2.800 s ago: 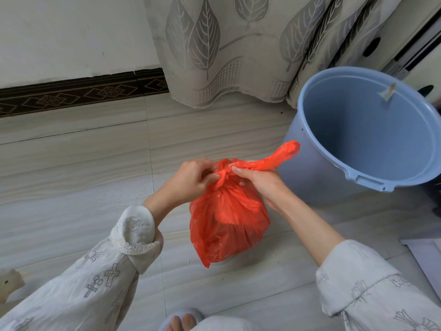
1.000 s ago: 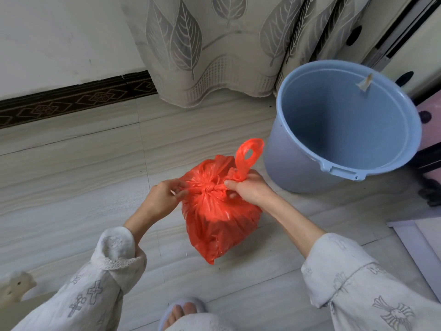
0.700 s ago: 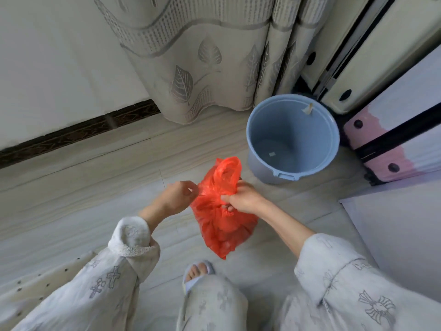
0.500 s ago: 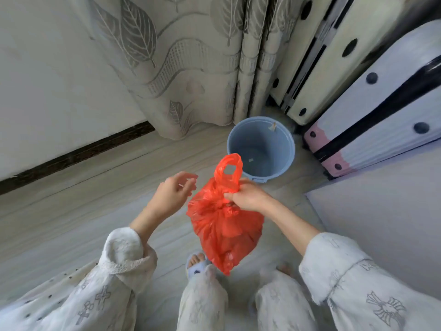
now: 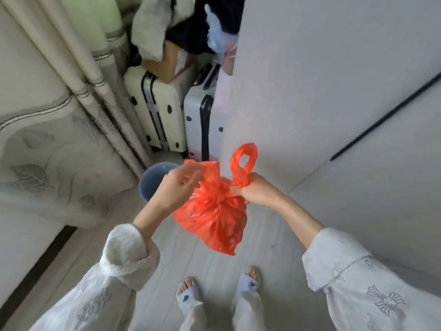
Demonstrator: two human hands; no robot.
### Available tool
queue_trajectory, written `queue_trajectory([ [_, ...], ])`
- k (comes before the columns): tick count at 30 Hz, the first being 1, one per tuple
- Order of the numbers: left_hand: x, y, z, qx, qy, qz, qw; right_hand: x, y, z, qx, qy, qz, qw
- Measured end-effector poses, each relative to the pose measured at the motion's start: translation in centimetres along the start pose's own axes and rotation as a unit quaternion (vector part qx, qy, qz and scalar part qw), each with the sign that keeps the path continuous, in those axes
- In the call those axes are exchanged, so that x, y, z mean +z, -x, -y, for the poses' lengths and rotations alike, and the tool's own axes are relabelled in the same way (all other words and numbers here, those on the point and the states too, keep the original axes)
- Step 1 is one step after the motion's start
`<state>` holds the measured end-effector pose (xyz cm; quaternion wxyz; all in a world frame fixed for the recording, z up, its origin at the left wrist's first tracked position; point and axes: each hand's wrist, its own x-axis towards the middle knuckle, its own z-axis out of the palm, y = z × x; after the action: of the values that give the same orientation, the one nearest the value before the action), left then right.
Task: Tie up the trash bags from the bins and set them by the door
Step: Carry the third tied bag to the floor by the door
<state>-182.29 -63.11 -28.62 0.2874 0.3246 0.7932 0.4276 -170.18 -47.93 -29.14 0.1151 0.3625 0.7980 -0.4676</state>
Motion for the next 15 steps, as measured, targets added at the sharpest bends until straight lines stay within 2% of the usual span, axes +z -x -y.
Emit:
queue_trajectory([
  [7,12.4,0.3,-13.5,0.128,-0.015,0.139,0.982,-12.8,12.9,-10.1,0.033,-0.103,-0.214,0.971],
  [11,22.7,2.7,-20.9,0.168,-0.010,0.210,0.963,-18.9,22.7,-18.3,0.036,-0.158,-0.322,0.933],
  [15,34.8,7.2,-28.2,0.208,0.009,0.277,0.938,-24.2,33.3,-27.7,0.064,-0.206,-0.424,0.879],
])
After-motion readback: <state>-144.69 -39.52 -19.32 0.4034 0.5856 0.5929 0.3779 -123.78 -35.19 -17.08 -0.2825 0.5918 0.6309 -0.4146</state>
